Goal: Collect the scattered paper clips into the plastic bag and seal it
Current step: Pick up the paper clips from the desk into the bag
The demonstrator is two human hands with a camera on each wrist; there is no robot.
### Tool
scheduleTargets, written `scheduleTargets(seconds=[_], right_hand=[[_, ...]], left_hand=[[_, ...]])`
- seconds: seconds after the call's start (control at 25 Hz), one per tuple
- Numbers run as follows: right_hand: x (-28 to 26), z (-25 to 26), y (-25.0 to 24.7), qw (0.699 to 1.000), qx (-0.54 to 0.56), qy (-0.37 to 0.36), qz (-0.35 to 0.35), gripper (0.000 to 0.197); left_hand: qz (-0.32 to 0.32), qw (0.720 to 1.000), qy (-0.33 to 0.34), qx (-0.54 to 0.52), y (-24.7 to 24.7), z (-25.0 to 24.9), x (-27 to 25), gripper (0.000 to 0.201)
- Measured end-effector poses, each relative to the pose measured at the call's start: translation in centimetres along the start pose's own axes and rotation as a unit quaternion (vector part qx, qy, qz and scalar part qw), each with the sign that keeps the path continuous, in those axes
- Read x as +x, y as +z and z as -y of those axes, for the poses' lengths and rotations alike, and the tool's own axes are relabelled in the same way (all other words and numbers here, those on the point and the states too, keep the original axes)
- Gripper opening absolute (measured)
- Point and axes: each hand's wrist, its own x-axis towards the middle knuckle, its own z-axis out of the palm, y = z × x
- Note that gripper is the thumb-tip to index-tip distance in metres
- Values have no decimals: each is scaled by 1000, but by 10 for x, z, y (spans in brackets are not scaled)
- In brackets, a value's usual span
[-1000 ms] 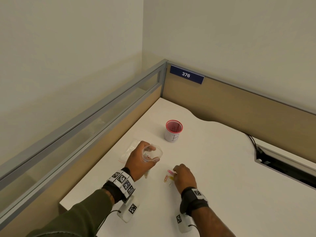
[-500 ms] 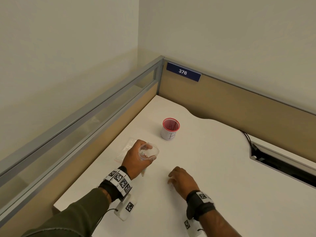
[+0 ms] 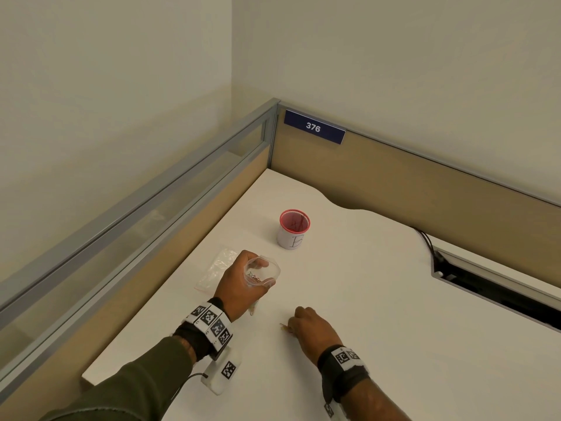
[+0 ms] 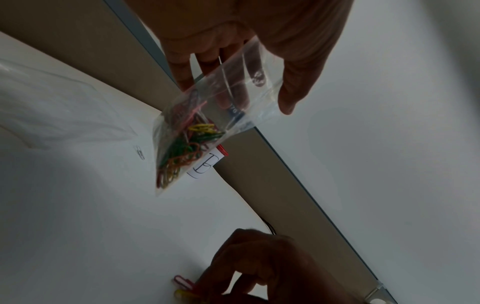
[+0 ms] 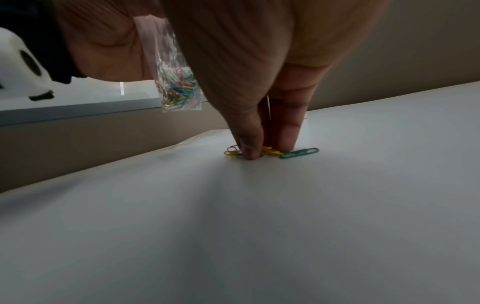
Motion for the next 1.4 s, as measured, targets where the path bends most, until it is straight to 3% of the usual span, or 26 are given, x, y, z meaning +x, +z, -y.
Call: scheduleTargets(seconds=[0.2, 0.48, 0.56, 0.72, 0.84, 0.92, 1.12, 1.24, 1.4], right_hand=[[16, 1, -8, 999, 3, 38, 2, 13], [17, -22, -32, 968, 182, 165, -49, 17], [12, -20, -49, 943, 261, 175, -106, 15], [6, 5, -111, 855, 436, 146, -240, 12], [8, 32, -150, 808, 513, 94, -272, 10], [13, 47, -158, 806, 519, 74, -274, 10], [23, 68, -143, 852, 453, 67, -254, 9], [21, 69, -139, 872, 414, 56, -254, 18], [16, 66, -141, 871, 398, 38, -287, 24]], left_hand=[[1, 1000, -9, 5, -2, 0, -1, 40], [-10, 1000, -7, 5, -6, 2, 0, 38], [-6, 1000, -9, 8, -5, 3, 0, 38], [5, 1000, -10, 17, 1, 2, 1, 39], [12, 1000, -6, 16, 5, 1, 2, 41], [14, 1000, -3, 16, 9, -1, 3, 42], [13, 999, 2, 40, 12, -4, 7, 47], [11, 999, 8, 30, 10, -1, 7, 44], [19, 999, 8, 26, 11, -4, 3, 43]])
